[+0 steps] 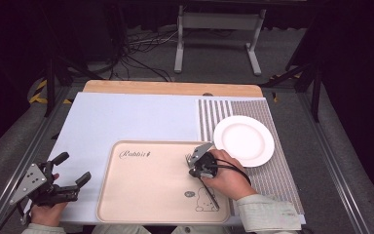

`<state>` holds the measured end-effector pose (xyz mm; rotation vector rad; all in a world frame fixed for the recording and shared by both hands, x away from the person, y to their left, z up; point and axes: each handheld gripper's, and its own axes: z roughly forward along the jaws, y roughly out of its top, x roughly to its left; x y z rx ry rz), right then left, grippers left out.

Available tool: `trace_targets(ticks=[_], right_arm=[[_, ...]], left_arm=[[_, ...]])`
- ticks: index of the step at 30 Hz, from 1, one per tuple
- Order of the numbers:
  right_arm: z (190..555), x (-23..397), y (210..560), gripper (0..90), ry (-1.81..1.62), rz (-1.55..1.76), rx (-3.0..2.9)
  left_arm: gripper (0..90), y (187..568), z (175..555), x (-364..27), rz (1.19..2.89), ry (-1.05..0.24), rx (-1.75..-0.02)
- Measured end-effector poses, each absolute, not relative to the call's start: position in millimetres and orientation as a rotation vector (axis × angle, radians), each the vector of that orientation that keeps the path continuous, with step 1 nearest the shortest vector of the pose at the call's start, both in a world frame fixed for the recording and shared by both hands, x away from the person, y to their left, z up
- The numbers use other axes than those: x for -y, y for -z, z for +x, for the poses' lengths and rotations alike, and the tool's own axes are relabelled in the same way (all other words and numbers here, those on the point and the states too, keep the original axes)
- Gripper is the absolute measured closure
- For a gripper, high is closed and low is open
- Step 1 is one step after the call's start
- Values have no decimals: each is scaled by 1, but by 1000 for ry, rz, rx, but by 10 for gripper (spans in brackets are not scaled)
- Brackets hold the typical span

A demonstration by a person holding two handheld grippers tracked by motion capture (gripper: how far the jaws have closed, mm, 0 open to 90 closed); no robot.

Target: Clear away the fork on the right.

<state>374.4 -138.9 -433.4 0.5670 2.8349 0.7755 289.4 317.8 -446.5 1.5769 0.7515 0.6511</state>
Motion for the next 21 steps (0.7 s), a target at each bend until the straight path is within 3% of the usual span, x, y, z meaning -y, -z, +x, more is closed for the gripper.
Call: trace_targets(ticks=[21], right_arm=[[384, 165, 433, 900, -763, 664, -2776]], left_arm=[[4, 447, 289, -318, 1577, -652, -752]])
